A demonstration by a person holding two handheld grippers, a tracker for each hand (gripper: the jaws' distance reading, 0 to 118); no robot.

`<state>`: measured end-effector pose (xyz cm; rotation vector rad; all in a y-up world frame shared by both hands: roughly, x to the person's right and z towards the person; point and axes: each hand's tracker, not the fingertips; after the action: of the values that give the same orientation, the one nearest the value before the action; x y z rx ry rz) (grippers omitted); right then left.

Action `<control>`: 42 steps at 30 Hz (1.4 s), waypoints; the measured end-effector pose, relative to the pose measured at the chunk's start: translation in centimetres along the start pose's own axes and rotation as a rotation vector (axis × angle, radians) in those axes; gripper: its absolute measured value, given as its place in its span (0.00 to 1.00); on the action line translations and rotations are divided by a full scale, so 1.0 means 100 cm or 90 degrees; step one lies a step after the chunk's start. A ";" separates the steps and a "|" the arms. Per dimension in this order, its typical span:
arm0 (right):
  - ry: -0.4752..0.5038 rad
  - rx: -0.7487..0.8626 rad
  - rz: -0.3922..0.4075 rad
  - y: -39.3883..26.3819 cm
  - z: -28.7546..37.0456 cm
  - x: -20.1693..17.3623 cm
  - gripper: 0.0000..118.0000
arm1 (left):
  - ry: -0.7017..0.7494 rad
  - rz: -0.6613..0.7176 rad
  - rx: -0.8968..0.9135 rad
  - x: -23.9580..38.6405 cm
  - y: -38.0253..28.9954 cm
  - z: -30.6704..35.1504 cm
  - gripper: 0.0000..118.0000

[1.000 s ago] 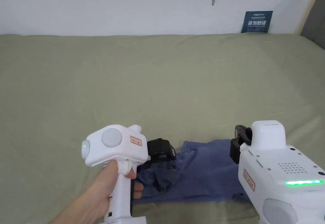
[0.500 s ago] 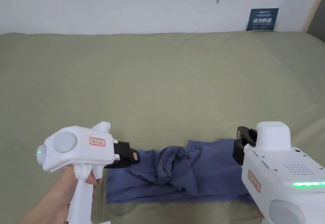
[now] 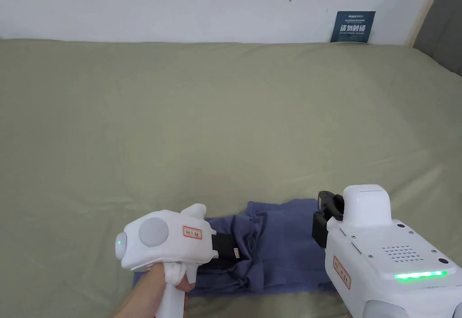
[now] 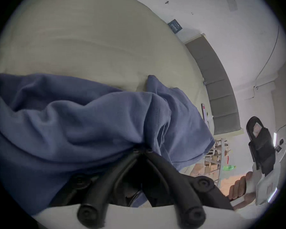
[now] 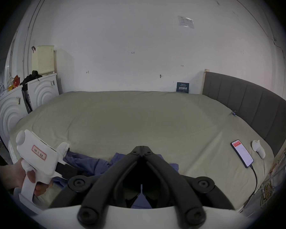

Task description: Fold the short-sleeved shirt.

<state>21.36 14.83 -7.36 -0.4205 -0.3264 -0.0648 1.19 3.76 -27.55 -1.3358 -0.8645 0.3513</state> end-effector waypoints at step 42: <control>0.001 0.031 0.031 0.012 0.016 -0.017 0.00 | -0.045 0.124 0.089 -0.091 -0.002 0.150 0.07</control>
<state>19.41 16.61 -7.02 -0.3806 -0.3155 -0.0097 -15.57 8.03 -30.63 -1.2853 -0.7558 0.6034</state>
